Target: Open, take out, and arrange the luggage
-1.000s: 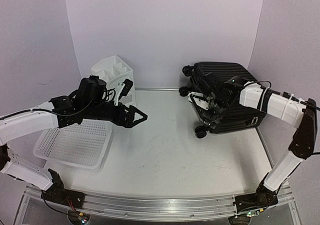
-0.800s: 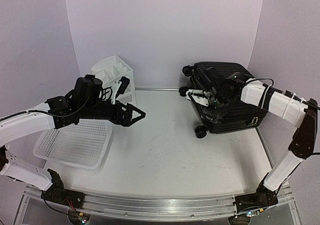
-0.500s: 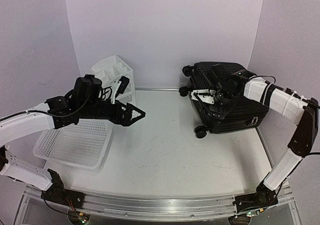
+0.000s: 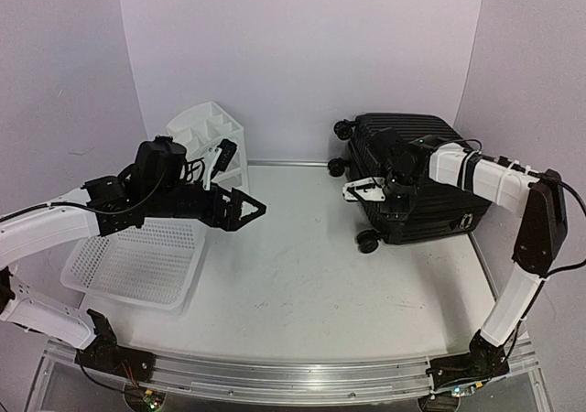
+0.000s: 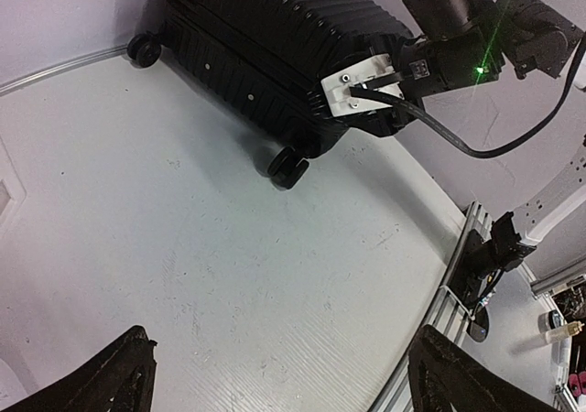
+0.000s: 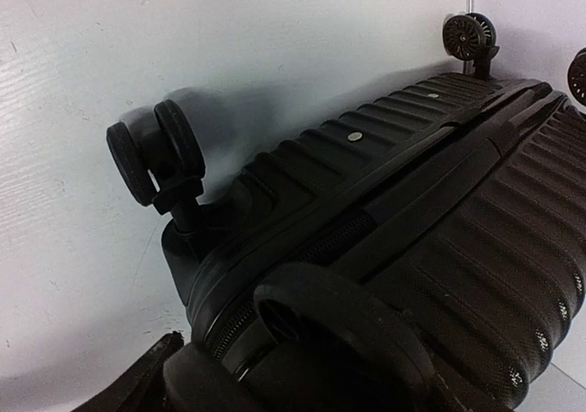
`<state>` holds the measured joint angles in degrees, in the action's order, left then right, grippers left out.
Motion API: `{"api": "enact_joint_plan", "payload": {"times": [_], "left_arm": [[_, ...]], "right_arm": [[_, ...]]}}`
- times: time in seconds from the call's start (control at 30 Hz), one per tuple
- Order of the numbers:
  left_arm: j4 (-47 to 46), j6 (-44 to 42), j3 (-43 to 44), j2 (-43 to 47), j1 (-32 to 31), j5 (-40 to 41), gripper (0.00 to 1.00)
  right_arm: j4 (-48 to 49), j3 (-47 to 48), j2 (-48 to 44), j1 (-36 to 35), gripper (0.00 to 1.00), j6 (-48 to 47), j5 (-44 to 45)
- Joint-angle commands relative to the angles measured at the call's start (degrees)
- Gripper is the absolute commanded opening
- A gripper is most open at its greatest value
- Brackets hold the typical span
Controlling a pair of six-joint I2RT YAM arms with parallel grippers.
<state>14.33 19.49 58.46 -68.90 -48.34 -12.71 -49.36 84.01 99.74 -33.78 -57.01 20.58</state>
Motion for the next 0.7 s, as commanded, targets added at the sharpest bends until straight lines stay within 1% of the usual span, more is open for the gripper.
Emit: {"api": "enact_joint_plan", "payload": {"times": [0.0, 0.17, 0.27, 0.33, 0.5, 0.57, 0.67], "left_arm": [[-2.0, -0.8, 0.5, 1.8, -0.3, 1.1, 0.97], [-2.0, -0.3, 1.1, 0.5, -0.3, 1.0, 0.97], [-1.9, -0.2, 1.5, 0.1, -0.3, 1.0, 0.97], [-1.9, -0.2, 1.6, 0.2, -0.3, 1.3, 0.97], [-1.9, -0.2, 1.4, 0.3, -0.3, 1.6, 0.97], [-1.8, -0.1, 1.3, 0.2, -0.3, 1.7, 0.97], [-1.8, 0.1, 1.1, 0.3, -0.3, 1.9, 0.97]], "right_arm": [[4.1, 0.6, -0.5, 0.1, 0.69, -3.4, 3.0], [5.8, 0.1, -1.0, -0.8, 0.49, -4.2, 1.9], [6.8, 0.1, -1.5, -1.7, 0.4, -4.4, 0.9], [7.0, 0.7, -2.0, -2.5, 0.31, -3.9, -0.7], [6.5, 0.6, -3.2, -4.5, 0.2, -3.1, -8.5], [5.2, 1.3, -2.9, -6.2, 0.19, -2.5, -12.4], [4.1, 3.1, -1.5, -9.2, 0.19, -0.6, -15.5]]}}
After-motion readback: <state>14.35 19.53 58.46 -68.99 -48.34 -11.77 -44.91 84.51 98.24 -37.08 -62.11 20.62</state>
